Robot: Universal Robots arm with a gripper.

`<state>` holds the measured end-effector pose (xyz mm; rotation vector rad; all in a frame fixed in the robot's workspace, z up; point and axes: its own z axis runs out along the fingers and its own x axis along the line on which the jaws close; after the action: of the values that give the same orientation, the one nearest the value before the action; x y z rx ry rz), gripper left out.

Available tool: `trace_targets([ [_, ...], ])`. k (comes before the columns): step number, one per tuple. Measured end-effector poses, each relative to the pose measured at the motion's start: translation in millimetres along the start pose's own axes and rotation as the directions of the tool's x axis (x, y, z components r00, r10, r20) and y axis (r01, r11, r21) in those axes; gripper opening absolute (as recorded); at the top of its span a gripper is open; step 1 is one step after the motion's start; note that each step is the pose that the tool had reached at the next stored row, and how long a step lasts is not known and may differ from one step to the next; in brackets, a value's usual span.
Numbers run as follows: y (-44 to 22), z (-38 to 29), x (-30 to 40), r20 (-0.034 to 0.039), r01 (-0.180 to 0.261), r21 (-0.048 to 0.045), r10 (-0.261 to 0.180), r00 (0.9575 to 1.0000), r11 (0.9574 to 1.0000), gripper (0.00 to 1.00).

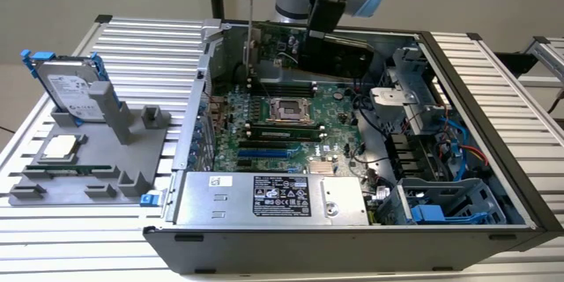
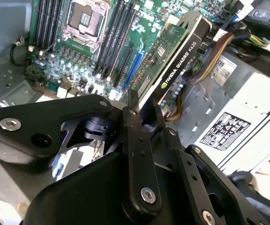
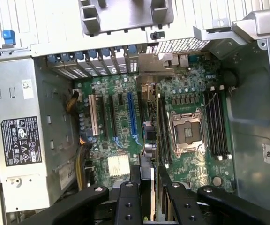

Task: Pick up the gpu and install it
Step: 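Insert the gpu into the slot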

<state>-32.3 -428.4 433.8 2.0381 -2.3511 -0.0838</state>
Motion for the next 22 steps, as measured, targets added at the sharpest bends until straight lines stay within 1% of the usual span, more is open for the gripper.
trace_targets([
  [9,0.0,0.0,0.0,-0.0025,0.041,-0.0006,-0.041,0.9991,0.9991,0.00],
  [15,0.0,0.0,0.0,-0.0047,0.080,-0.0013,-0.080,0.9968,0.9968,0.00],
  [22,-0.1,0.8,-0.1,-0.0049,0.084,-0.0013,-0.084,0.9964,0.9964,0.00],
])
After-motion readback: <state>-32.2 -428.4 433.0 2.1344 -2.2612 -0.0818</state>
